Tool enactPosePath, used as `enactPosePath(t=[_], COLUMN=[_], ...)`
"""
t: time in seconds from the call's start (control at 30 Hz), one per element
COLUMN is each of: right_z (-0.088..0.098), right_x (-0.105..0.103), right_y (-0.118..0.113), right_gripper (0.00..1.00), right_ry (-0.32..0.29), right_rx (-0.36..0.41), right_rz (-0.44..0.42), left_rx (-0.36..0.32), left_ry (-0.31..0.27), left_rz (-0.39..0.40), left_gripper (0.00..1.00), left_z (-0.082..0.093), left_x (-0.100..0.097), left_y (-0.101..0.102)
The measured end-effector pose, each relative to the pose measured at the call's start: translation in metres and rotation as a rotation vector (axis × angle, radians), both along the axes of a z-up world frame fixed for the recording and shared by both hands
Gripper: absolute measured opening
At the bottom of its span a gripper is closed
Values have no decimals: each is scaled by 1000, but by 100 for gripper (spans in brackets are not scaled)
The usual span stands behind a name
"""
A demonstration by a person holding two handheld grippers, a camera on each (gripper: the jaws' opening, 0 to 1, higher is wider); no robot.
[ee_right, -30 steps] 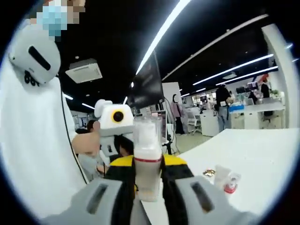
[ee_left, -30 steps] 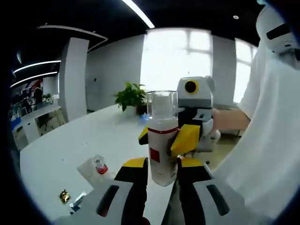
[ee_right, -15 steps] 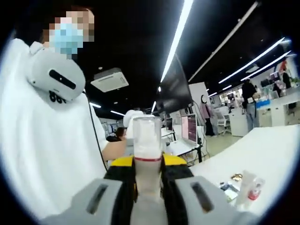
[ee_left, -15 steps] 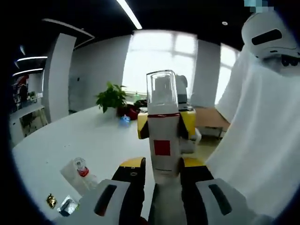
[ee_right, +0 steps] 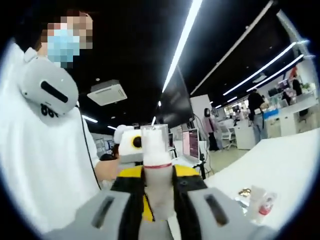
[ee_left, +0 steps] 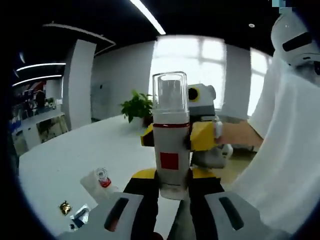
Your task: Arrange the skincare products in the storage area until every visible bottle or jar stands upright without overlapping.
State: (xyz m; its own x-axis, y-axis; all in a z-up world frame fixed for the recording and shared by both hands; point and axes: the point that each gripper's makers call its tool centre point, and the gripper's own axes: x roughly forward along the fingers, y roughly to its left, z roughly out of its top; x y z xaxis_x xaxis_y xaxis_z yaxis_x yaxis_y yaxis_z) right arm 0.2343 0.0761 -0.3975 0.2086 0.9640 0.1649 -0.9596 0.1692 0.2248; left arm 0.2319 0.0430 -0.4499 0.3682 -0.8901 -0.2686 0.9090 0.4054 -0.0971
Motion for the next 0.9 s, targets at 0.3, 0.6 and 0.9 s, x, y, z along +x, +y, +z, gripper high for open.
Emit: enactPosePath(t=[0.3,0.6,0.9], right_z=[-32,-37,-37], right_x=[55,63,61], right_y=[-14,-19,-18], right_gripper=[22,22,20], right_ry=[263,297,254], right_rx=[67,63,63], right_rz=[-322,-383,-404], left_rx=[134,191,196], left_ry=[-79,-128,-128], left_rz=[311,360,358], left_gripper=[18,18,18], left_z=[-13,-21,-24], left_x=[49,52,51], left_y=[25,22,23])
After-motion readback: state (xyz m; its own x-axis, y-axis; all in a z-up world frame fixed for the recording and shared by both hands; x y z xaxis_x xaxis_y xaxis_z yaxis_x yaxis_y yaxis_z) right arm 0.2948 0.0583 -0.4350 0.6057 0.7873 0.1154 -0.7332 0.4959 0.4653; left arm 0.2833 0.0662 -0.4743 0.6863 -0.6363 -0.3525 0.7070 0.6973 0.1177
